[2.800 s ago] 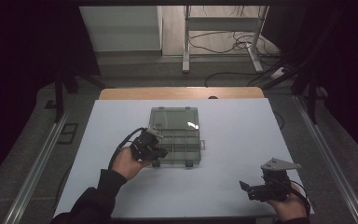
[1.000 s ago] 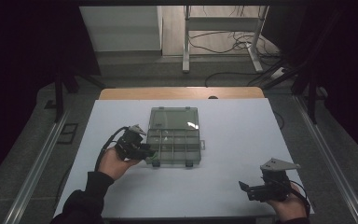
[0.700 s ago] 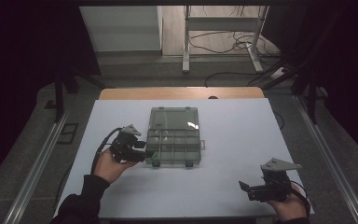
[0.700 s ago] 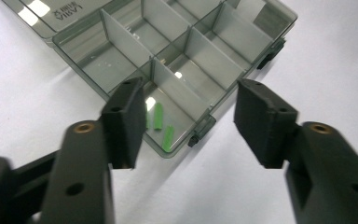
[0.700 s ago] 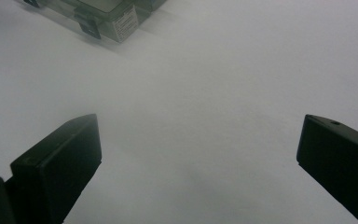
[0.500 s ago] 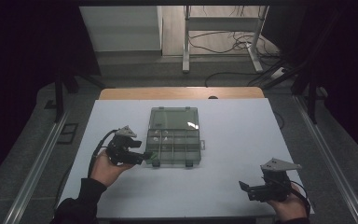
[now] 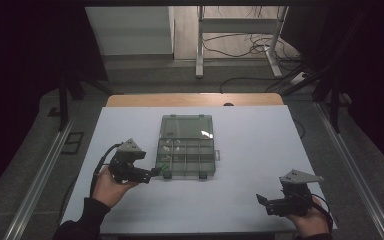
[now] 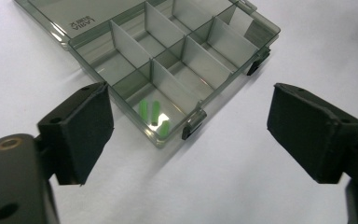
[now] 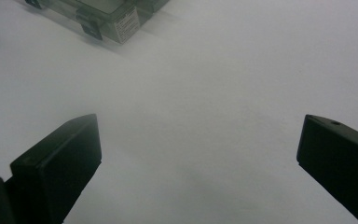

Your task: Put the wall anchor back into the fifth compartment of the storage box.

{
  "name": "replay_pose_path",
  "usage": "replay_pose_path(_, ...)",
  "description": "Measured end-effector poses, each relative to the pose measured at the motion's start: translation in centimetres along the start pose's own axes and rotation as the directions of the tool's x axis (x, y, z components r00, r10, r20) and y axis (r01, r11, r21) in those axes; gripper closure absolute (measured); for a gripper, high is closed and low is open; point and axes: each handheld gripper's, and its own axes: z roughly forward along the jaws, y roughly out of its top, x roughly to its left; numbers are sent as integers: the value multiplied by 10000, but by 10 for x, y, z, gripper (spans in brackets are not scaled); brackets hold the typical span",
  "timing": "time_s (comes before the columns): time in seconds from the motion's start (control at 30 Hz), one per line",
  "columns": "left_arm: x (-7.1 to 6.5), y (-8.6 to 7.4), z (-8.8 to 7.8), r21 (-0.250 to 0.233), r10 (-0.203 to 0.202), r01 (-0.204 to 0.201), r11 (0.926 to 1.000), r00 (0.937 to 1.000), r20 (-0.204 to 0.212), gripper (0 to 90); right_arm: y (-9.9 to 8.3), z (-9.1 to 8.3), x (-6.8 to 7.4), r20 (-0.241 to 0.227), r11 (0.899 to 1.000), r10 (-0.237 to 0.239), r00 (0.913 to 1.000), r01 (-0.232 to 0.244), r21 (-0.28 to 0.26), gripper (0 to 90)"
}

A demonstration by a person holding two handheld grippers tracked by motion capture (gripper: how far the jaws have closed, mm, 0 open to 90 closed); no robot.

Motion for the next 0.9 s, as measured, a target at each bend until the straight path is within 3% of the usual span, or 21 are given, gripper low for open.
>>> replay_pose_path(0.3, -5, -11, -17, -580, -136, 137, 9982, 9999, 33, 84, 0, 0, 0, -26, 10000, 4, 10000, -4, -2, 1)
replay_pose_path(0.9, -11, -32, -36, -714, 72, -134, 9974, 9962, -871, 30, 0, 0, 0, -38, 10000, 32, 10000, -32, -25, 0)
